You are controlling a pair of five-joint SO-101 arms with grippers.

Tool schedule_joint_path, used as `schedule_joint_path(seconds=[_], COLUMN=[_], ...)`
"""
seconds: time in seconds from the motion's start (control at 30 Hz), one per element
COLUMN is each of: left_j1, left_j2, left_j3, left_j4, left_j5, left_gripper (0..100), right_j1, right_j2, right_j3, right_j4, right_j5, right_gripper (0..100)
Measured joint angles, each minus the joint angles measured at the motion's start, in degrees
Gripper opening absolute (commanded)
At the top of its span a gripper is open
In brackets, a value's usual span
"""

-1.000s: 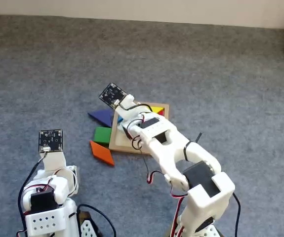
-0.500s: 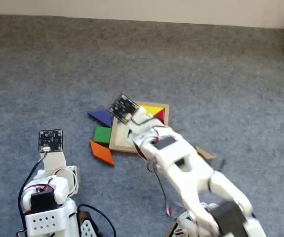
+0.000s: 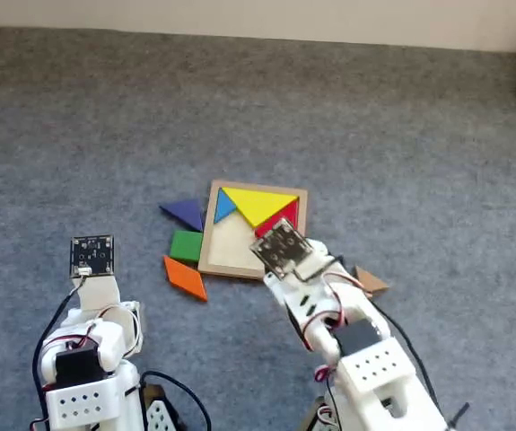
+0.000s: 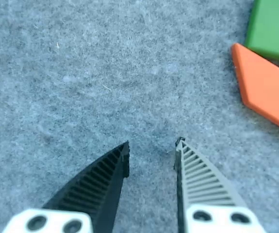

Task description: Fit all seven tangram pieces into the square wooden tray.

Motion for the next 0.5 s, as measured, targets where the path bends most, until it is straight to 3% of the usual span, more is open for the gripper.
schedule_joint_path(seconds=[0.3,0.5], left_j1=[0.0,0.0], left_j2=[0.0,0.0], left_j3=[0.0,0.0], left_j4=[0.0,0.0], left_j5=[0.0,0.0], left_gripper=[16,16], right_j1=[4.75,10.55], right_j2=[-14.33,-23.38], right_j3=[6.59,9.67], right_j4=[0.0,0.0], right_j5=[-12.48,-14.24], right_gripper=[0.6,0.9])
